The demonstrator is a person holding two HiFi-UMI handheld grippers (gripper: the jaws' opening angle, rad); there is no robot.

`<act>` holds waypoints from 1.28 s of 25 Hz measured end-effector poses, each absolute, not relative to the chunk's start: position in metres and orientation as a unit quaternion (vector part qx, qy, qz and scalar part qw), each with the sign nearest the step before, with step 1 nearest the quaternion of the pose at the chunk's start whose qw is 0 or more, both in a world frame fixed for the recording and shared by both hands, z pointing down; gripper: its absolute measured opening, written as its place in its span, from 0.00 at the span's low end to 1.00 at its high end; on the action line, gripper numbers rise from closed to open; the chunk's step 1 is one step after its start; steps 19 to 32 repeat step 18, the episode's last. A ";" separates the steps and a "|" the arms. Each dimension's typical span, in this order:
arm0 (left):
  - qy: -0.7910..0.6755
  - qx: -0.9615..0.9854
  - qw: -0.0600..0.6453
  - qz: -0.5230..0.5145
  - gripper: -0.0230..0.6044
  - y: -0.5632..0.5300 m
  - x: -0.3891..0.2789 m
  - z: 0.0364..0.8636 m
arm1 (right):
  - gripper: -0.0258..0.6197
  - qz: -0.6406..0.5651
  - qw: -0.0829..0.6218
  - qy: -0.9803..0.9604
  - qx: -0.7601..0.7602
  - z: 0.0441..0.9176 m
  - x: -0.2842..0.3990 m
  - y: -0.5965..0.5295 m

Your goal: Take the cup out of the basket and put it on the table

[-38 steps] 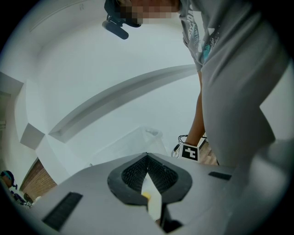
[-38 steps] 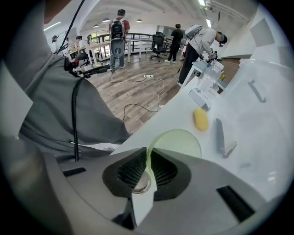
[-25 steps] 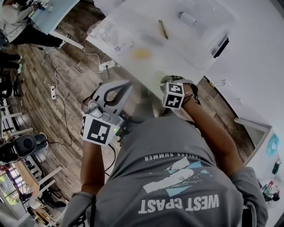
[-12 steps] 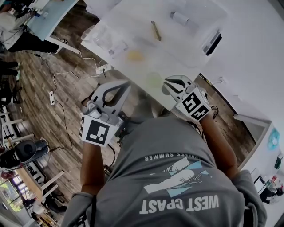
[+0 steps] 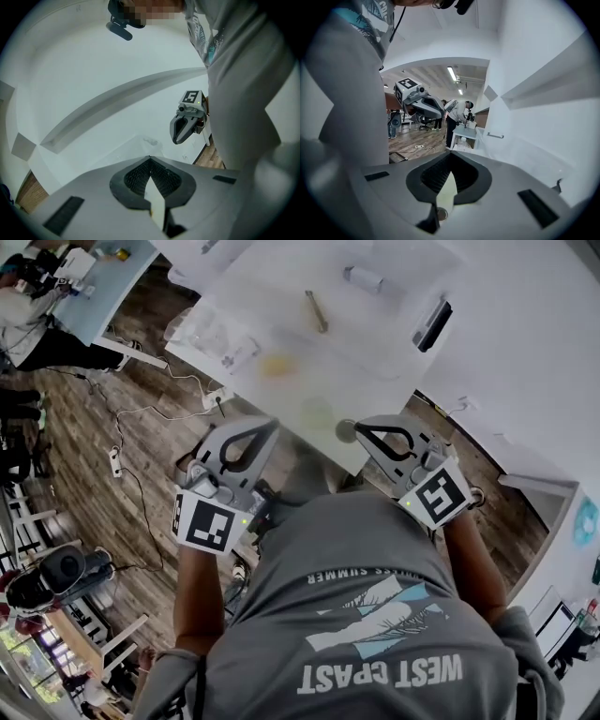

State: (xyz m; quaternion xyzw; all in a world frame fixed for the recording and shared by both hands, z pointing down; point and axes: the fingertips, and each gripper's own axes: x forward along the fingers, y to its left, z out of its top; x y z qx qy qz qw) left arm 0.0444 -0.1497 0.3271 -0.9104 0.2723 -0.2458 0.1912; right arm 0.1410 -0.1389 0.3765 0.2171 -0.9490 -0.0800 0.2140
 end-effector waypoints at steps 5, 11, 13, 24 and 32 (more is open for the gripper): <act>0.260 -0.912 0.197 -0.250 0.05 -0.149 0.052 0.325 | 0.06 -0.078 0.204 -0.948 0.232 0.368 0.147 -0.133; 0.251 -0.913 0.201 -0.253 0.05 -0.148 0.051 0.325 | 0.06 -0.075 0.202 -0.946 0.241 0.369 0.148 -0.131; 0.247 -0.912 0.203 -0.257 0.05 -0.146 0.047 0.326 | 0.06 -0.072 0.198 -0.947 0.245 0.369 0.146 -0.130; 0.245 -0.916 0.197 -0.249 0.05 -0.140 0.035 0.323 | 0.06 -0.059 0.184 -0.947 0.257 0.359 0.138 -0.123; 0.245 -0.916 0.197 -0.249 0.05 -0.140 0.035 0.323 | 0.06 -0.059 0.184 -0.947 0.257 0.359 0.138 -0.123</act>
